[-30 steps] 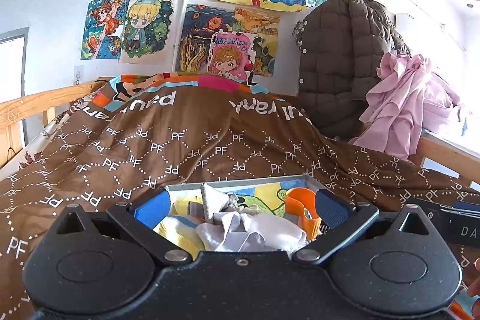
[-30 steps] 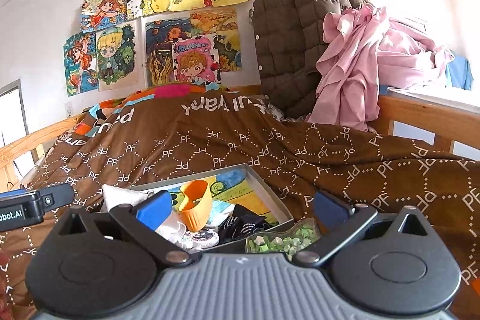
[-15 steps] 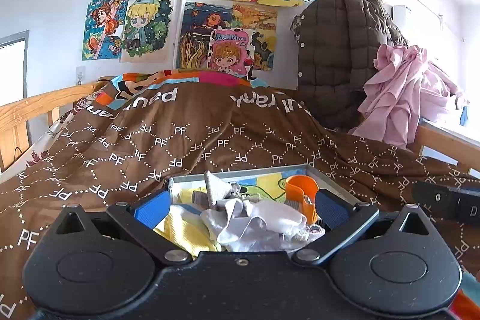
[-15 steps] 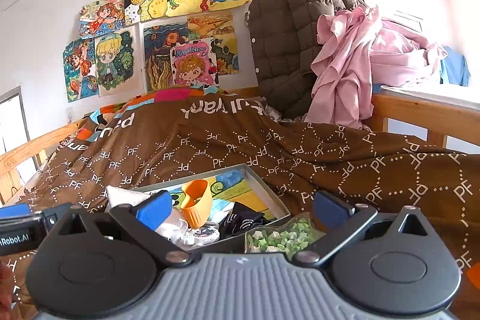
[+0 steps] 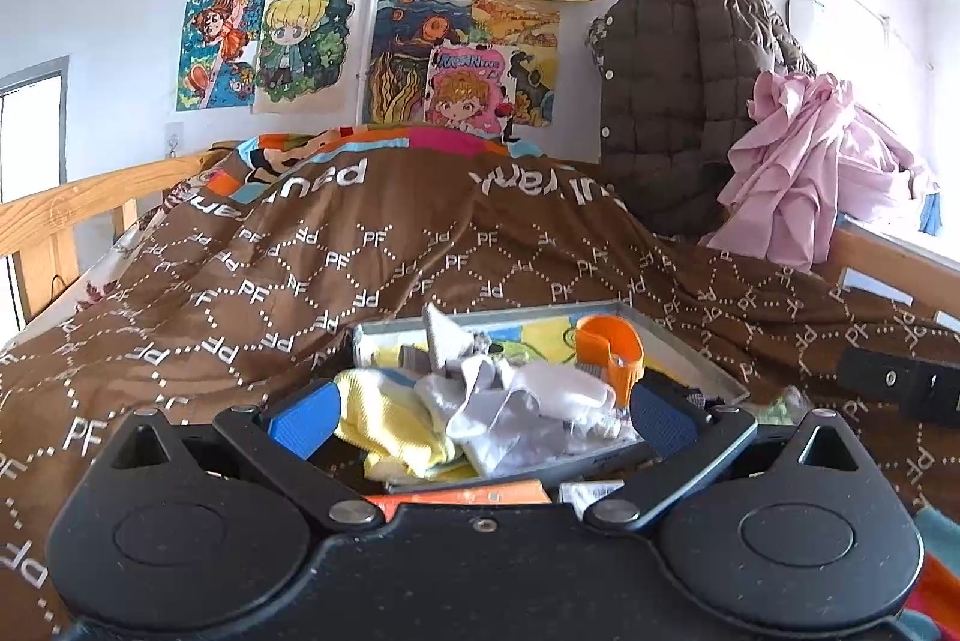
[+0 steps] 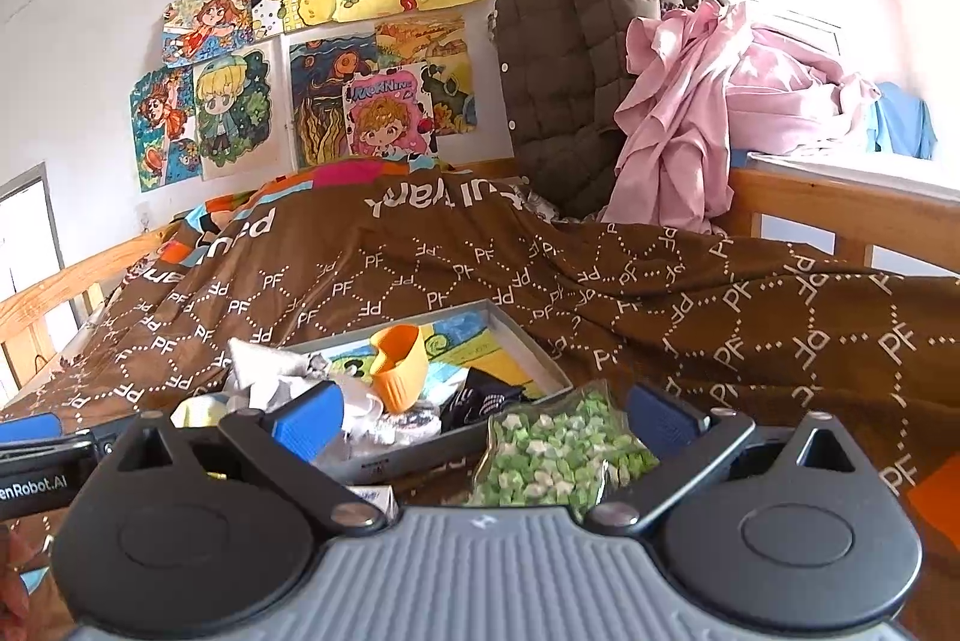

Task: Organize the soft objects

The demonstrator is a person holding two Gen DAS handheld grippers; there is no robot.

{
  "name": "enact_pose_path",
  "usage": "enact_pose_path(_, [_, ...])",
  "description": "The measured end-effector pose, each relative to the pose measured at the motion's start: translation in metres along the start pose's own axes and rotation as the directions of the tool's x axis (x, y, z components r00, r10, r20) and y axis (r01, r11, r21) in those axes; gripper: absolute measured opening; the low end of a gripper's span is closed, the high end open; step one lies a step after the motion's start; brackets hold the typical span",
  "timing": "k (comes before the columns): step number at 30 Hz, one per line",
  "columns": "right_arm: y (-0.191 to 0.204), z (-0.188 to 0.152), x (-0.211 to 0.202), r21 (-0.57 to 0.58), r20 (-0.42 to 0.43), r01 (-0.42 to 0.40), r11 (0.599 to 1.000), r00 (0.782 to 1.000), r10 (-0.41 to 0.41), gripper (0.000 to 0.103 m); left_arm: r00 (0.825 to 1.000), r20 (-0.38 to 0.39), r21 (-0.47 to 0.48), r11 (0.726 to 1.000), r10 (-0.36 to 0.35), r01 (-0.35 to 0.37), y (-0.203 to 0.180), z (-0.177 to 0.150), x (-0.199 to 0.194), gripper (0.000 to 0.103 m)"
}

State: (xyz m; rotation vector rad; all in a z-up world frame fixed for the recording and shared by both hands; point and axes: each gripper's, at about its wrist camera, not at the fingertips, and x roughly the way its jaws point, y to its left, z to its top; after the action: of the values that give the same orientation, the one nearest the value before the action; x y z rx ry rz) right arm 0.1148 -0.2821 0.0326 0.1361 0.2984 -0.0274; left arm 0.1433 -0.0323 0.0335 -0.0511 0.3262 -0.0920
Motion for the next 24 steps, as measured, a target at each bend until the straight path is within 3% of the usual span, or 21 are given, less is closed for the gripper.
enact_pose_path(24, [0.007,-0.030,-0.048,-0.002,-0.039,0.002,1.000,0.999,-0.002,0.103,0.999,-0.024,0.006,0.999,0.040,-0.040,0.007,-0.029,-0.060,0.102])
